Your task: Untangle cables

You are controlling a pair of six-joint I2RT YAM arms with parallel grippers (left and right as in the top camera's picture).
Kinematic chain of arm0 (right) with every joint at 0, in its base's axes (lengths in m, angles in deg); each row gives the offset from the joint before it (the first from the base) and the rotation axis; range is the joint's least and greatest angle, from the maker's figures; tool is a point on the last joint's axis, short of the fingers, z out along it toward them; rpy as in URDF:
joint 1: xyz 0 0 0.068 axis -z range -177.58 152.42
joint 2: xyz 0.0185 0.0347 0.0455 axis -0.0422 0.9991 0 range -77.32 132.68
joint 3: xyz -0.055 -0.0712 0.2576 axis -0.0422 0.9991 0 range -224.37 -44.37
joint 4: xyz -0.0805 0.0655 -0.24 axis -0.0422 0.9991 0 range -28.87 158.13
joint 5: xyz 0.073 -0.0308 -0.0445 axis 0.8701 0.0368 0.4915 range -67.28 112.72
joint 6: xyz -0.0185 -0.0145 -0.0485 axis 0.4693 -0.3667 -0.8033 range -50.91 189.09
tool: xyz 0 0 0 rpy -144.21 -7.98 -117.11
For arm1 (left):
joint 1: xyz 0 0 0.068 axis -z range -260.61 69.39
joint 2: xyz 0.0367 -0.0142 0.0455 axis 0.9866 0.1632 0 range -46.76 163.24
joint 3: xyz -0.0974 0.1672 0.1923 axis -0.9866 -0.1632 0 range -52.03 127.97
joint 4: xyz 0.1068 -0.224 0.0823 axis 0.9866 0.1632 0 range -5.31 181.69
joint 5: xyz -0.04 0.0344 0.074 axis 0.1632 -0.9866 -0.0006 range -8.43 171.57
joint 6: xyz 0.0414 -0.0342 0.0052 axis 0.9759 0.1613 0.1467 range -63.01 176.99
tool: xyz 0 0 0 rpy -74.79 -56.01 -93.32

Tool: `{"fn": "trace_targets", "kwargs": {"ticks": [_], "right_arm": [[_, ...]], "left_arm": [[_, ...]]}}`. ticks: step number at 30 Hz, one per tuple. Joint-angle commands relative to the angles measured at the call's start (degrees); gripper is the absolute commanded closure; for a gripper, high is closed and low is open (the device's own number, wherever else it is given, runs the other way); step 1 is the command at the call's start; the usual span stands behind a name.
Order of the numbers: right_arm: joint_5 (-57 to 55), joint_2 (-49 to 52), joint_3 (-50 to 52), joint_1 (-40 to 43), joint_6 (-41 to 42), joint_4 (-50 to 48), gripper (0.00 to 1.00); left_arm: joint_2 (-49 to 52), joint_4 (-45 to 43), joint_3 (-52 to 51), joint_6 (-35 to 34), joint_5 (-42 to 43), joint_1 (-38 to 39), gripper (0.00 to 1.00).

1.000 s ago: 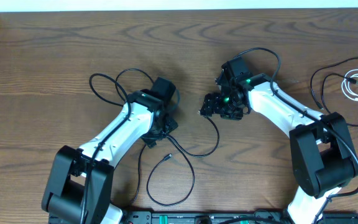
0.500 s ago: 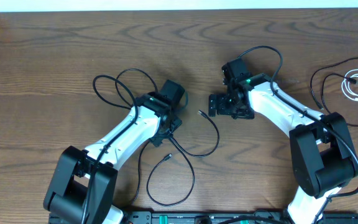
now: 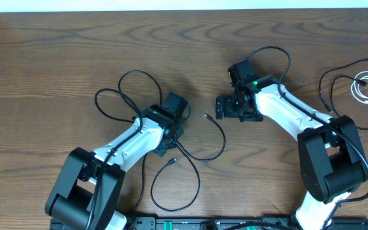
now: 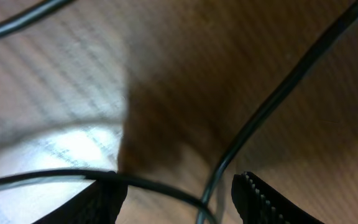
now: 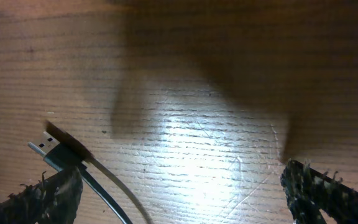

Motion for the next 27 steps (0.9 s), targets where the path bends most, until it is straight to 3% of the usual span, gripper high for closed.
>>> {"fn": "trace_targets", "kwargs": {"ticks": [1, 11, 14, 18, 24, 27], "right_arm": [[-0.68, -0.59, -0.42, 0.33, -0.22, 0.02, 0.01], [-0.68, -0.59, -0.42, 0.33, -0.22, 0.02, 0.01], [-0.68, -0.59, -0.42, 0.26, -0.22, 0.02, 0.01], [-0.68, -0.59, -0.42, 0.28, -0.22, 0.02, 0.01], [-0.68, -0.59, -0.42, 0.28, -0.22, 0.02, 0.01], [-0.68, -0.59, -0.42, 0.28, -0.22, 0.04, 0.01]], "left_arm": [[0.46, -1.75, -0.07, -1.11, -3.02, 0.02, 0.41], [3.67, -4.17, -0.07, -0.87, -8.94, 0.04, 0.48], [6.1, -6.14, -0.07, -0.66, -8.96, 0.09, 0.55], [7.61, -10.86, -0.04, 7.78, -8.98, 0.09, 0.74], [5.84, -12.02, 1.2, 21.44, -10.49, -0.02, 0.92], [4.39, -12.02, 1.6, 27.28, -12.11, -0.02, 0.92]]}}
